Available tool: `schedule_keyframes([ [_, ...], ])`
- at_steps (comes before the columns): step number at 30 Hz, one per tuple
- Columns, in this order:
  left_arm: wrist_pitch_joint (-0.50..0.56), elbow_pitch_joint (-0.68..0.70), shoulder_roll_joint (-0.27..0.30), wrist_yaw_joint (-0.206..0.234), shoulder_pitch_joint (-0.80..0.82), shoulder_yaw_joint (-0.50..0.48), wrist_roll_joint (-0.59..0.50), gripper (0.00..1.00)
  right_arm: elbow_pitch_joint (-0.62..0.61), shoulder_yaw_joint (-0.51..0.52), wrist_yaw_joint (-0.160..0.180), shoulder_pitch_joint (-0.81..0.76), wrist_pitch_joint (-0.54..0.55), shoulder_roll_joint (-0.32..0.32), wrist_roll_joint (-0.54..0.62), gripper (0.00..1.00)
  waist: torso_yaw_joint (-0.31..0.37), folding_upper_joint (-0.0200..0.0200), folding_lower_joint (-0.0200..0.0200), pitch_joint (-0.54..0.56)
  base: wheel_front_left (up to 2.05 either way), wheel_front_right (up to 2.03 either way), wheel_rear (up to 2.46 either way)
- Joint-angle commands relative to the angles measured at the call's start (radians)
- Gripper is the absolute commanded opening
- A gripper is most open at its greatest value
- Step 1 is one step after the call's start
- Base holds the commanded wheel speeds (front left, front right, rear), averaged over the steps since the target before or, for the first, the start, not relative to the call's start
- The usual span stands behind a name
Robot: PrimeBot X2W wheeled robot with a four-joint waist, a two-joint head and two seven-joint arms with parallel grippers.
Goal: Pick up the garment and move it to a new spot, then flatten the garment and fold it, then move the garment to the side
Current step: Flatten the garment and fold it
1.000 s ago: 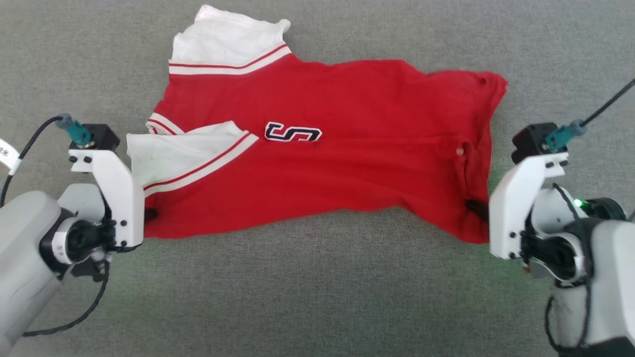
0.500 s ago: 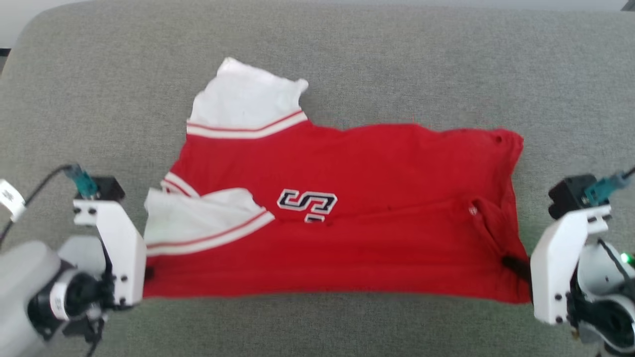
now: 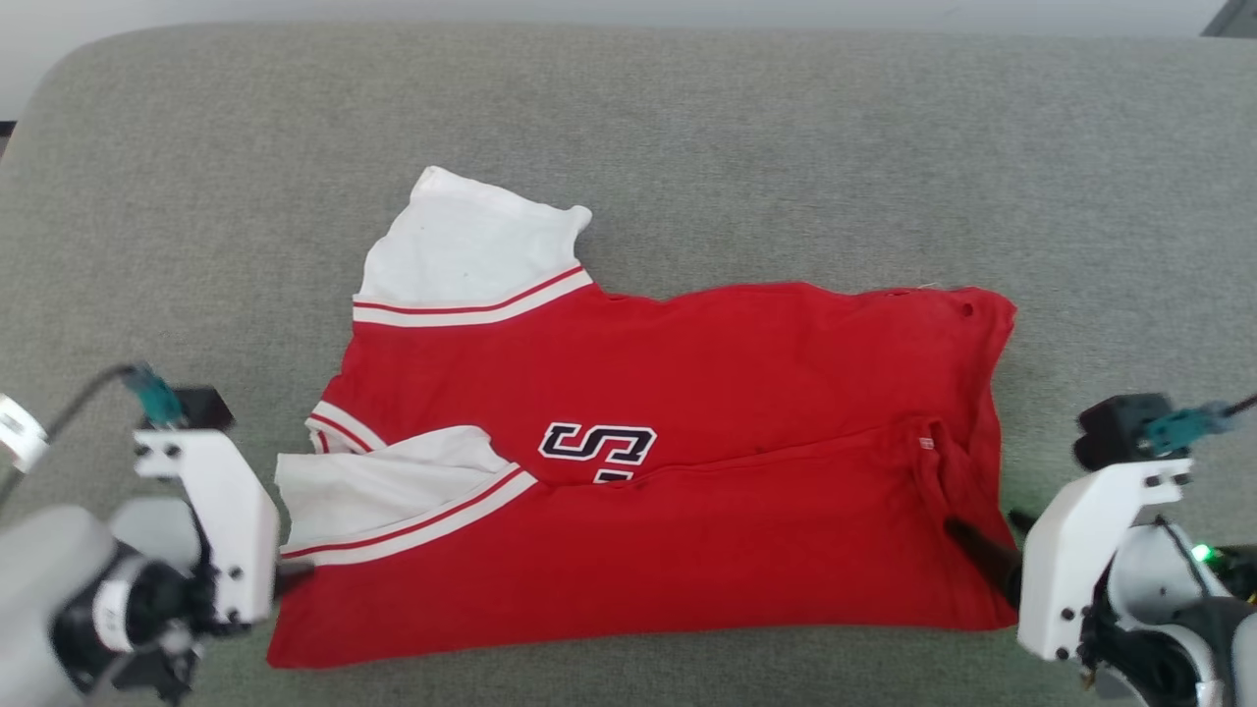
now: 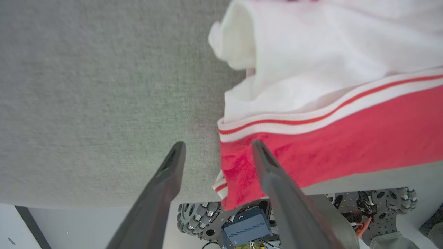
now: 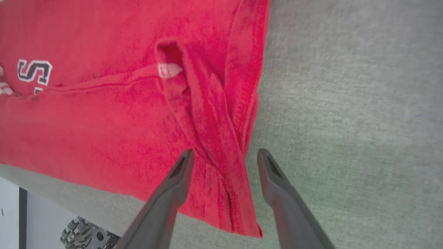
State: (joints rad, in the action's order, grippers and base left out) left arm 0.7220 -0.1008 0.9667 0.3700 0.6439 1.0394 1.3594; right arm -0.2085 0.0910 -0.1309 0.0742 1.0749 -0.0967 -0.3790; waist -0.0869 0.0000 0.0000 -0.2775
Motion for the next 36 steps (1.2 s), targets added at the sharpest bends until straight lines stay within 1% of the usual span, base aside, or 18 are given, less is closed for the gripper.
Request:
schedule_keyframes([
  [1,0.002,0.012,0.016,0.006,0.025,-0.011,-0.011,1.00,-0.007,0.011,0.000,0.007,-0.031,0.005,0.000,1.00,0.007,0.0000,0.0000,0.002,0.00,0.00,0.00],
  [7,0.013,0.085,0.101,0.018,0.103,-0.057,-0.045,1.00,-0.057,0.041,0.000,0.021,-0.223,0.029,0.026,1.00,0.053,0.0000,0.0000,0.002,0.00,0.00,0.00],
  [10,-0.004,0.096,0.125,0.001,0.154,-0.084,-0.069,1.00,-0.078,0.050,0.000,0.029,-0.347,0.039,0.041,1.00,0.090,0.0000,0.0000,-0.001,0.00,0.00,0.00],
  [12,-0.023,0.082,0.133,-0.027,0.189,-0.096,-0.103,1.00,-0.088,0.040,0.000,0.041,-0.439,0.043,0.056,1.00,0.119,0.0000,0.0000,-0.005,0.00,0.00,0.00],
  [15,-0.056,0.025,0.113,-0.064,0.246,-0.123,-0.123,1.00,-0.089,0.024,0.000,0.054,-0.579,0.046,0.090,1.00,0.162,0.0000,0.0000,-0.015,0.00,0.00,0.00],
  [17,-0.069,-0.025,0.095,-0.100,0.289,-0.128,-0.154,1.00,-0.081,0.005,0.000,0.062,-0.660,0.046,0.116,1.00,0.189,0.0000,0.0000,-0.025,0.00,0.00,0.00],
  [19,-0.089,-0.083,0.065,-0.138,0.334,-0.136,-0.172,1.00,-0.070,-0.011,0.000,0.073,-0.737,0.047,0.141,1.00,0.215,0.0000,0.0000,-0.038,0.00,0.00,0.00],
  [21,-0.103,-0.146,0.038,-0.194,0.378,-0.131,-0.199,1.00,-0.053,-0.035,0.000,0.082,-0.797,0.047,0.146,1.00,0.241,0.0000,0.0000,-0.054,0.00,0.00,0.00],
  [25,-0.123,-0.295,-0.019,-0.279,0.452,-0.125,-0.232,1.00,-0.016,-0.072,0.000,0.102,-0.878,0.047,0.127,1.00,0.288,0.0000,0.0000,-0.089,0.00,0.00,0.00],
  [28,-0.083,-0.404,-0.050,-0.313,0.489,-0.107,-0.240,1.00,0.012,-0.108,0.000,0.111,-0.901,0.046,0.111,1.00,0.317,0.0000,0.0000,-0.109,0.00,0.00,0.00],
  [30,-0.031,-0.472,-0.067,-0.321,0.503,-0.090,-0.236,1.00,0.026,-0.127,0.000,0.120,-0.903,0.046,0.098,1.00,0.330,0.0000,0.0000,-0.119,0.00,0.00,0.00],
  [31,-0.031,-0.472,-0.067,-0.321,0.503,-0.090,-0.236,1.00,0.026,-0.127,0.000,0.120,-0.903,0.046,0.098,1.00,0.330,0.0000,0.0000,-0.119,0.00,0.00,0.00],
  [33,0.018,-0.526,-0.083,-0.327,0.519,-0.076,-0.236,1.00,0.034,-0.139,0.000,0.126,-0.898,0.046,0.092,1.00,0.339,0.0000,0.0000,-0.128,0.00,0.00,0.00],
  [36,0.032,-0.592,-0.104,-0.337,0.541,-0.069,-0.242,1.00,0.040,-0.151,0.000,0.138,-0.880,0.046,0.085,1.00,0.349,0.0000,0.0000,-0.143,0.00,0.00,0.00],
])
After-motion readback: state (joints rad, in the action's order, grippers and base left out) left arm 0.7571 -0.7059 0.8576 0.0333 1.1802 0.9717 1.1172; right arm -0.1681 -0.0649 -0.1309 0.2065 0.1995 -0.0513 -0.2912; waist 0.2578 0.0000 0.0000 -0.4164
